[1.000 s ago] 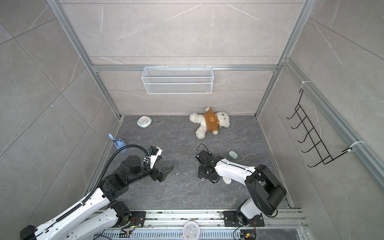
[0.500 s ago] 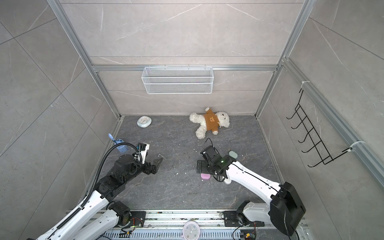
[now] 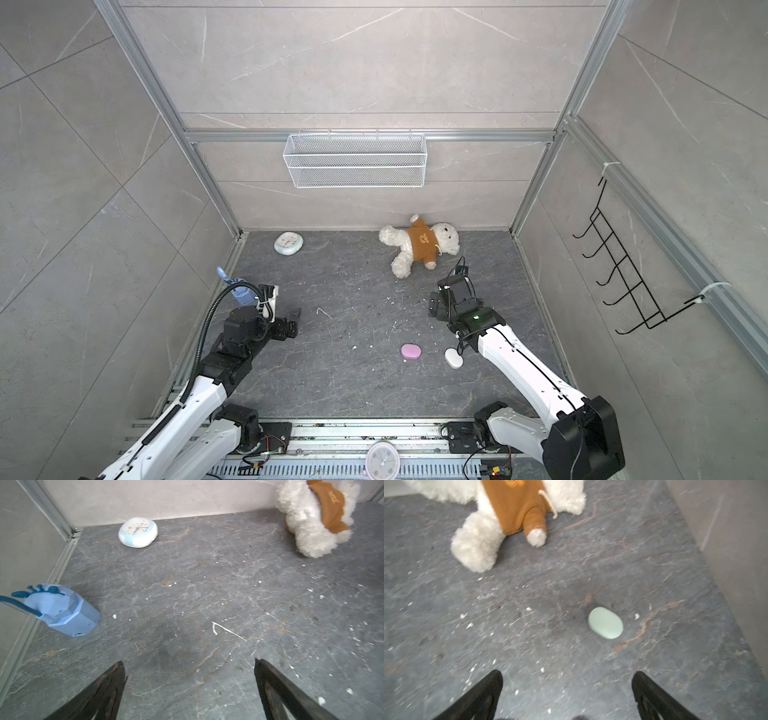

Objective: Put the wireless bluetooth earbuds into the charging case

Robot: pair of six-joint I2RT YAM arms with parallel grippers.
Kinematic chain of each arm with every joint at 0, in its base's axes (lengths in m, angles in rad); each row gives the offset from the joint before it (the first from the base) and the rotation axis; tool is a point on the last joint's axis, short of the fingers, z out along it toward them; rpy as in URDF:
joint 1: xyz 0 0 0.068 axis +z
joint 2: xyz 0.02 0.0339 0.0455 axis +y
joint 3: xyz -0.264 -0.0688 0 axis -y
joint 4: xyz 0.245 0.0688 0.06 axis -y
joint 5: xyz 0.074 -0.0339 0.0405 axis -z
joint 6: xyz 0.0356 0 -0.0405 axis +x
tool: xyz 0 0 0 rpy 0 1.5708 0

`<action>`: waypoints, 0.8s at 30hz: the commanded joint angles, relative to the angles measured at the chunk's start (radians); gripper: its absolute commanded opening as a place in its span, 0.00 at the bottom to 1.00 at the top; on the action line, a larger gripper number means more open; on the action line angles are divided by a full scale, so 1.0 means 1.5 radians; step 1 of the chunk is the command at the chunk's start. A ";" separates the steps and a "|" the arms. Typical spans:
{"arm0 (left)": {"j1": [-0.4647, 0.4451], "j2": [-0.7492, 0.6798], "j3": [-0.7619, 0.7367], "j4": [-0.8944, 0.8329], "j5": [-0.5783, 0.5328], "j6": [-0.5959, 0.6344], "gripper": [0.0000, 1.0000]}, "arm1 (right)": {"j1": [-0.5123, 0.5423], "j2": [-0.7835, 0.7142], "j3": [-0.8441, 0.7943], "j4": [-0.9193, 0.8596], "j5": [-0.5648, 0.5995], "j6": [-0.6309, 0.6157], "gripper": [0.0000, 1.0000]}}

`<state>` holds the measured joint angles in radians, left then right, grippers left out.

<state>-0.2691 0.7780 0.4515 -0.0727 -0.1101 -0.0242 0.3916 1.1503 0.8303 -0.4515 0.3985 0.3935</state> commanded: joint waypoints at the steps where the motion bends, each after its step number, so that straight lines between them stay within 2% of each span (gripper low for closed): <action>1: 0.034 0.009 -0.024 0.111 0.016 0.030 0.99 | -0.047 0.011 -0.039 0.110 0.077 -0.071 1.00; 7: 0.079 0.055 -0.074 0.240 0.047 0.054 0.99 | -0.111 0.068 -0.114 0.288 0.077 -0.134 1.00; 14: 0.096 0.142 -0.098 0.369 0.015 0.077 0.99 | -0.139 0.101 -0.199 0.465 0.068 -0.164 1.00; 19: 0.141 0.224 -0.103 0.478 0.052 0.058 0.98 | -0.148 0.110 -0.257 0.592 0.058 -0.182 1.00; 24: 0.187 0.285 -0.085 0.506 0.088 0.055 0.98 | -0.157 0.122 -0.273 0.655 0.043 -0.195 1.00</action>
<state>-0.0189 1.1820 0.2955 0.5732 -0.0235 0.0532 0.1654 1.3220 0.4366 0.4038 0.4820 0.1295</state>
